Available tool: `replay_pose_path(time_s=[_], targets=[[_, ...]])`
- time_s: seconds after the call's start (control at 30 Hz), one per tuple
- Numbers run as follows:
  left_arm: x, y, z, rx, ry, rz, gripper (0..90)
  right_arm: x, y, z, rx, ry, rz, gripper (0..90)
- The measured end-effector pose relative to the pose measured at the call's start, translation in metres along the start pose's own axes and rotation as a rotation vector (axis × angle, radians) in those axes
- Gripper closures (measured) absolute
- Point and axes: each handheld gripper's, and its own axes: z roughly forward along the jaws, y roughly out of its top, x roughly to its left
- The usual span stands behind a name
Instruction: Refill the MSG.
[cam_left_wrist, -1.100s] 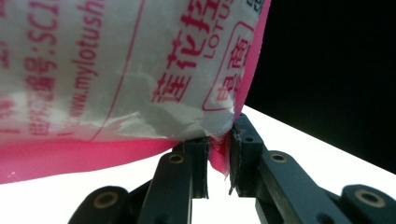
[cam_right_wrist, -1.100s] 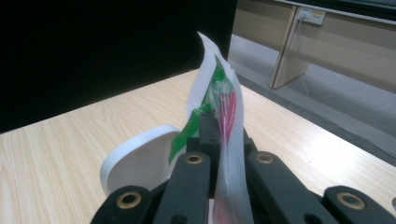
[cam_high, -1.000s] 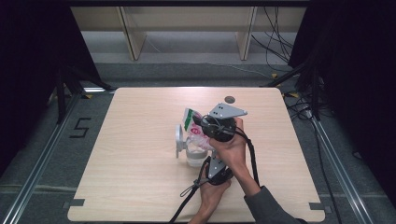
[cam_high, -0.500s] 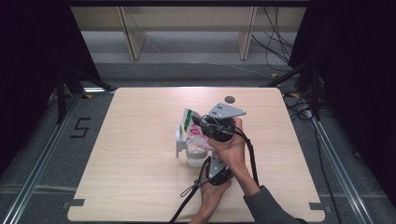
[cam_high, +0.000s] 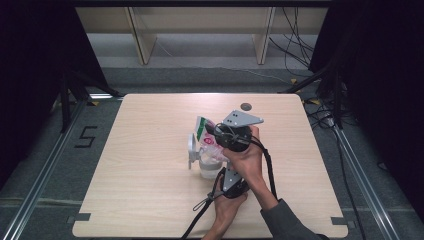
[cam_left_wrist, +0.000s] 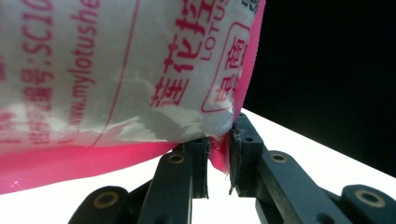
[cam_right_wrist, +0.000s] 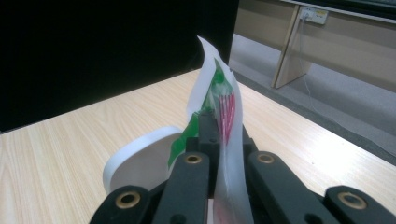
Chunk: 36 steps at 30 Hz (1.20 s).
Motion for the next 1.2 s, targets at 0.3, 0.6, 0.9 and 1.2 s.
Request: replay_pose_path(time_s=[0.3,0.6,0.9,1.2], targets=[[-0.001,-0.0001,0.0002,-0.011,-0.005,-0.008,78.9,0.0006,0.0,-0.0003,0.009,-0.005,0.007,88.8],[-0.0011,-0.0006,0.0008,-0.015,-0.003,-0.006,78.9,0.0003,-0.0001,0.0005,0.01,0.0,0.01,88.7],[-0.0004,-0.0008,0.0014,-0.015,0.003,-0.005,78.9,0.0,-0.0012,0.0028,0.009,0.032,0.053,88.7],[-0.0042,-0.0016,0.0041,-0.018,-0.057,-0.064,78.9,-0.0015,-0.0004,0.0047,0.012,0.041,0.064,88.4]])
